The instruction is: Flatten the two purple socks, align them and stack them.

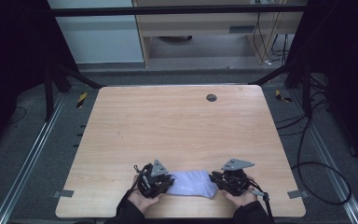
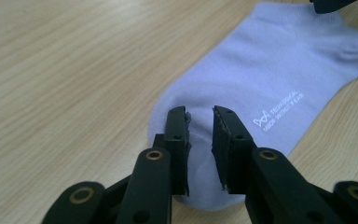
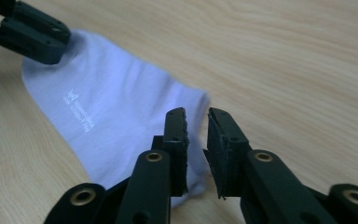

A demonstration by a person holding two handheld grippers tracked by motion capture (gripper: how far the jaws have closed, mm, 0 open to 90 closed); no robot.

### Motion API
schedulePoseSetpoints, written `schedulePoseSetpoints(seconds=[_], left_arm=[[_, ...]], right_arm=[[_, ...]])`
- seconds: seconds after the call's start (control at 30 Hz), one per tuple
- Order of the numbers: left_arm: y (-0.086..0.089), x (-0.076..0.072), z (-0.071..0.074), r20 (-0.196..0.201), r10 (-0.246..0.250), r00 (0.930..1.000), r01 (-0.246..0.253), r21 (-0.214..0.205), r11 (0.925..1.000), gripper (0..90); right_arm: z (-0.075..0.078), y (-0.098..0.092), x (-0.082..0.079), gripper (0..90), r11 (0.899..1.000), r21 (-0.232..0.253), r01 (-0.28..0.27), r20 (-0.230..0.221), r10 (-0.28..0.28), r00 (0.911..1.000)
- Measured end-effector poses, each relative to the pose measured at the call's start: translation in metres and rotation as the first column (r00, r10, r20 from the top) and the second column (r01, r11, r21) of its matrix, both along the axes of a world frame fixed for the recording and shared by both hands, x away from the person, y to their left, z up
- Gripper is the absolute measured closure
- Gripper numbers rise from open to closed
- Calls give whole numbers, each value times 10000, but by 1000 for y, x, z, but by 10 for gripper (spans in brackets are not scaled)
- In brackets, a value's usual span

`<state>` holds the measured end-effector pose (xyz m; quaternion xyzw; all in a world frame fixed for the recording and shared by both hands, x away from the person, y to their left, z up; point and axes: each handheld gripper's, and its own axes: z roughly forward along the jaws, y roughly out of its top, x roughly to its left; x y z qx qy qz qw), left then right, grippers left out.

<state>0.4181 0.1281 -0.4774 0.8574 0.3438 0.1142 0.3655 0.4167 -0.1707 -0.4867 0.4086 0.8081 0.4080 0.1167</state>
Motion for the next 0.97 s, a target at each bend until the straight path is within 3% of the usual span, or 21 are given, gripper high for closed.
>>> schedulePoseSetpoints(seconds=[0.03,0.1,0.13,0.17,0.3,0.37,0.4,0.43,0.47,0.5,0.53,0.57,0.67,0.77,0.97], left_arm=[[5,1,5,282,204,9994,-196,-268,9994,683],[9,1,8,442,325,9985,-309,-362,9989,640],[14,3,10,580,478,9972,-453,-448,9980,640],[22,6,12,763,788,9940,-749,-536,9957,585],[39,13,14,964,1332,9864,-1274,-643,9898,501],[57,20,16,1060,1866,9767,-1787,-796,9807,467],[57,20,16,1060,1866,9767,-1787,-796,9807,450],[64,22,17,1120,2087,9716,-1996,-867,9760,422],[75,25,17,1207,2351,9645,-2249,-923,9700,408],[75,25,17,1207,2351,9645,-2249,-923,9700,392],[81,27,17,1226,2495,9606,-2393,-927,9665,375],[87,28,17,1233,2635,9567,-2533,-921,9630,375],[107,35,13,1307,2976,9457,-2892,-795,9539,329],[115,38,11,1291,3111,9416,-3043,-702,9500,318],[133,43,6,1228,3378,9332,-3325,-617,9411,285]], right_arm=[[4,-11,3,718,9992,126,372,292,-376,9989],[5,-14,3,704,9986,170,507,361,-513,9980],[7,-20,4,678,9974,223,692,475,-702,9964],[9,-29,6,630,9938,285,1071,642,-1088,9920],[9,-43,10,548,9873,287,1565,779,-1583,9843],[8,-55,16,457,9771,266,2109,782,-2124,9741],[8,-55,16,457,9771,266,2109,782,-2124,9741],[7,-63,20,385,9691,238,2455,809,-2466,9657],[6,-66,22,363,9676,185,2517,859,-2523,9638],[6,-66,22,363,9676,185,2517,859,-2523,9638],[5,-72,25,312,9600,200,2794,842,-2801,9563],[5,-72,25,312,9600,200,2794,842,-2801,9563],[3,-84,29,268,9487,55,3160,872,-3152,9450],[2,-89,31,256,9473,-153,3201,996,-3171,9431],[-2,-106,35,199,9319,-359,3610,1139,-3550,9279]])
